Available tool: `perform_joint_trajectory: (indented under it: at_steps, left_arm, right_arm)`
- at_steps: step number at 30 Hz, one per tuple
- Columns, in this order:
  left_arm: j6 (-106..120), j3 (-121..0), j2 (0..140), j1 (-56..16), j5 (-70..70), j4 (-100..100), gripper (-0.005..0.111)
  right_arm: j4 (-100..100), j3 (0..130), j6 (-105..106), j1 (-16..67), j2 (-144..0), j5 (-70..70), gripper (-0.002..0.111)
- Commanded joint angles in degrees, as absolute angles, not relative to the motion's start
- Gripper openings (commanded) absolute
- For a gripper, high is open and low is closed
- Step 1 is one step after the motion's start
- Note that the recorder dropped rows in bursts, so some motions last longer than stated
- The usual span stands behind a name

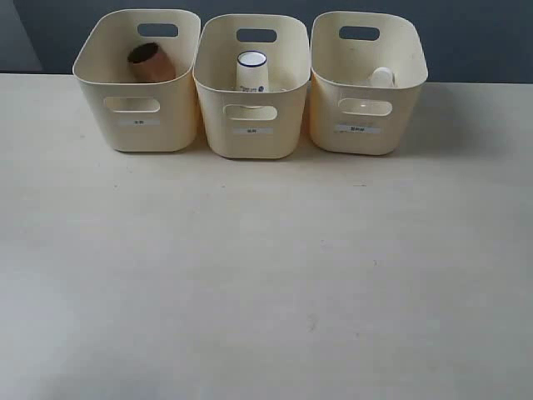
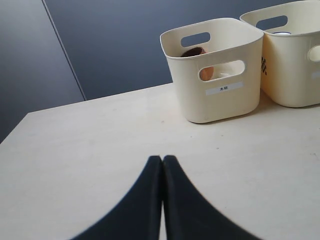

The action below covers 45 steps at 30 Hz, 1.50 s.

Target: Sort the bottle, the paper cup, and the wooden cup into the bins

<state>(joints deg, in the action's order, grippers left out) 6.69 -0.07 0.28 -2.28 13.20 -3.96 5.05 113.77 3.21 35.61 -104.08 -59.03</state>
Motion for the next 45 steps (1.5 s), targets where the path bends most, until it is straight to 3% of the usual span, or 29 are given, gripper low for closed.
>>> perform_joint_trajectory:
  at_steps: [1, 17, 32, 45]
  left_arm:
    - [6.6, 0.0, 0.0, -2.5, 12.9, -4.0, 0.0]
    - [6.6, 0.0, 0.0, -2.5, 12.9, -4.0, 0.0]
    - [6.6, 0.0, 0.0, -2.5, 12.9, -4.0, 0.0]
    - [6.6, 0.0, 0.0, -2.5, 12.9, -4.0, 0.0]
  right_arm:
    - [10.1, 114.0, 1.0, 35.3, -99.2, -65.9, 0.064]
    - [10.7, 109.8, 0.0, 35.3, -77.3, -70.0, 0.064]
    - [30.6, 77.8, -11.2, 35.3, -46.3, -70.0, 0.064]
    - [30.5, 52.4, -21.8, 35.3, -21.3, -62.1, 0.064]
